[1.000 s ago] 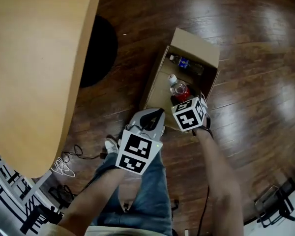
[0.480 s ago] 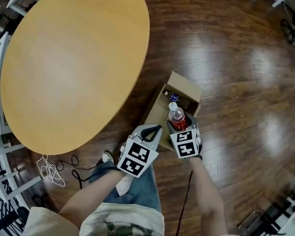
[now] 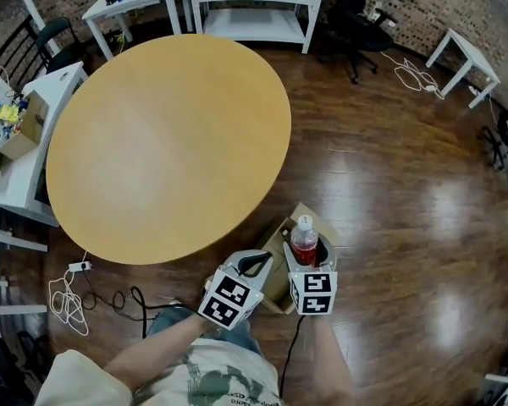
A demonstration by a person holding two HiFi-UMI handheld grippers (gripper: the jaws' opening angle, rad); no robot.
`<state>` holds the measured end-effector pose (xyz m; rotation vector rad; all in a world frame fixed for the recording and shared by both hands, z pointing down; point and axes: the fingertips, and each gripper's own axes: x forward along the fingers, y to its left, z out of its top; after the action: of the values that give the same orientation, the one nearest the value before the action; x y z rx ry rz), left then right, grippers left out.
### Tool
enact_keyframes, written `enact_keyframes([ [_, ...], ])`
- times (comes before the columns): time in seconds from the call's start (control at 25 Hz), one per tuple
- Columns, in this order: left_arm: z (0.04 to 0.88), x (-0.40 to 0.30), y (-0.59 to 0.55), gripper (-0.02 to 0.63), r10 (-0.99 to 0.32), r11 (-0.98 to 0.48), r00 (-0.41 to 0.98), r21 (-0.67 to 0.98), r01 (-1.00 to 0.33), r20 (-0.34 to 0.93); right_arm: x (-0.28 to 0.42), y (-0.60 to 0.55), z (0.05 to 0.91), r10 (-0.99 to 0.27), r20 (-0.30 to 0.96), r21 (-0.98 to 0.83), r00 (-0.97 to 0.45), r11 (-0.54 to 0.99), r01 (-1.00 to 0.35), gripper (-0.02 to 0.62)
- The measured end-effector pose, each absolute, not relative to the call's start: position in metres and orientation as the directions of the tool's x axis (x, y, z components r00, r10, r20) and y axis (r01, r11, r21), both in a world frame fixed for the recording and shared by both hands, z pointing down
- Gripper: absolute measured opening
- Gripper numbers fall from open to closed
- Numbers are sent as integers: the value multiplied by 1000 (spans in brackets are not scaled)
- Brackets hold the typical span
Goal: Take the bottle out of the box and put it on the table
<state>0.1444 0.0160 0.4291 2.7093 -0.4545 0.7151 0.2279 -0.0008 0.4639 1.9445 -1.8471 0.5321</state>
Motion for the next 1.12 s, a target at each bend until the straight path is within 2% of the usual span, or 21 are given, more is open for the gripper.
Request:
enact_keyframes([
  [0.32,365,108,-23,0,-394,-860,824,153,-487,406,187,-30,390,-914,406,34,-17,33,-999,304],
  [0.64,350,33,-85,0,-550,-763,766,173,-623,332,102,-104,346,-959,260,55,-112,131,-990,304],
  [1.12,332,-103,-202,0,-660,-678,706,199,-707,256,-49,-217,337,-965,199,28,-169,178,-984,305],
])
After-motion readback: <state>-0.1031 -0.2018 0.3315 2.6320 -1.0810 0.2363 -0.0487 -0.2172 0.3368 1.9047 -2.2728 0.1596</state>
